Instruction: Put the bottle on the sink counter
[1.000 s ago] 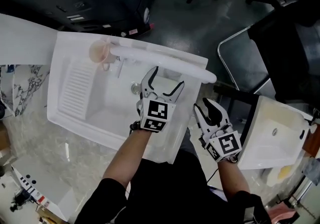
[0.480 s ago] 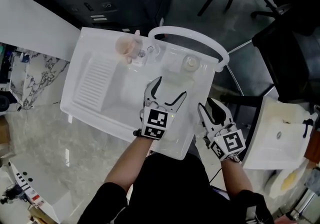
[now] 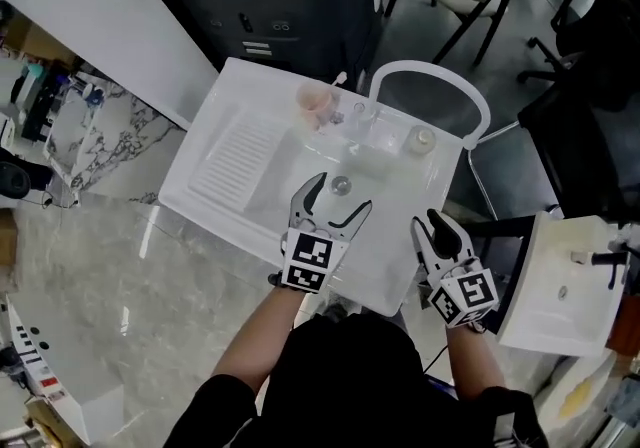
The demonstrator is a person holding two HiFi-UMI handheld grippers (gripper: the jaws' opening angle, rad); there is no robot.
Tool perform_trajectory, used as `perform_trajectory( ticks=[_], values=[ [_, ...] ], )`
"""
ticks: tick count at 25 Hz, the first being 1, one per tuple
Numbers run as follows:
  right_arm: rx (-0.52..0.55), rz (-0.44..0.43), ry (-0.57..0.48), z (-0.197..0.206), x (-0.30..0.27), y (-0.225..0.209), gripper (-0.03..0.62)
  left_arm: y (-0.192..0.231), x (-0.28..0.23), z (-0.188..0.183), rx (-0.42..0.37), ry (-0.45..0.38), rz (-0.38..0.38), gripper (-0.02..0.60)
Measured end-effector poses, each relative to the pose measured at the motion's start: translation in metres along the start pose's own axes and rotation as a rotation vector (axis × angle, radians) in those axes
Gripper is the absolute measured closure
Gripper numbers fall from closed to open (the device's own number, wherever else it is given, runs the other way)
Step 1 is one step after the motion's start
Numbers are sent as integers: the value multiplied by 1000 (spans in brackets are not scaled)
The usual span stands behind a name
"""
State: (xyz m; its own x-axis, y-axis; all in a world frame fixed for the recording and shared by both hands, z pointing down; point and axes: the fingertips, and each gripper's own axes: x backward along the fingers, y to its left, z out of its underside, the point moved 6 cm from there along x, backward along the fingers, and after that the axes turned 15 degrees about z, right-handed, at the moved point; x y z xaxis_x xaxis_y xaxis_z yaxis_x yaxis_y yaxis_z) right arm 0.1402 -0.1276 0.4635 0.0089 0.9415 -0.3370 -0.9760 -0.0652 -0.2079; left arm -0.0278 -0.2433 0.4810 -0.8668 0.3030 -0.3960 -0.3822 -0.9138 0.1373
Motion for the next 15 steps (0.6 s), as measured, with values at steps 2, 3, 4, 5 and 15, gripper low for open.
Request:
perform_trajectory(
  ticks=[2,3,4,5,15],
  values=[
    [12,1,1,-6,6,17,450,3,29,-3,5,-17,-10,173],
    [24,-1,-5,-10,9,25,451,5,44,-6,5,-40,-23,175],
    [38,-5,-15,-14,10,32,453,7,59,-9,5,-76,-44,182],
    [51,-9,-27,-18,11,38,454,9,74,-12,5,-117,-70,224],
    [131,-98,-137,-47,22,98,508,0,181,-29,-9,-300,-188,439]
  ],
)
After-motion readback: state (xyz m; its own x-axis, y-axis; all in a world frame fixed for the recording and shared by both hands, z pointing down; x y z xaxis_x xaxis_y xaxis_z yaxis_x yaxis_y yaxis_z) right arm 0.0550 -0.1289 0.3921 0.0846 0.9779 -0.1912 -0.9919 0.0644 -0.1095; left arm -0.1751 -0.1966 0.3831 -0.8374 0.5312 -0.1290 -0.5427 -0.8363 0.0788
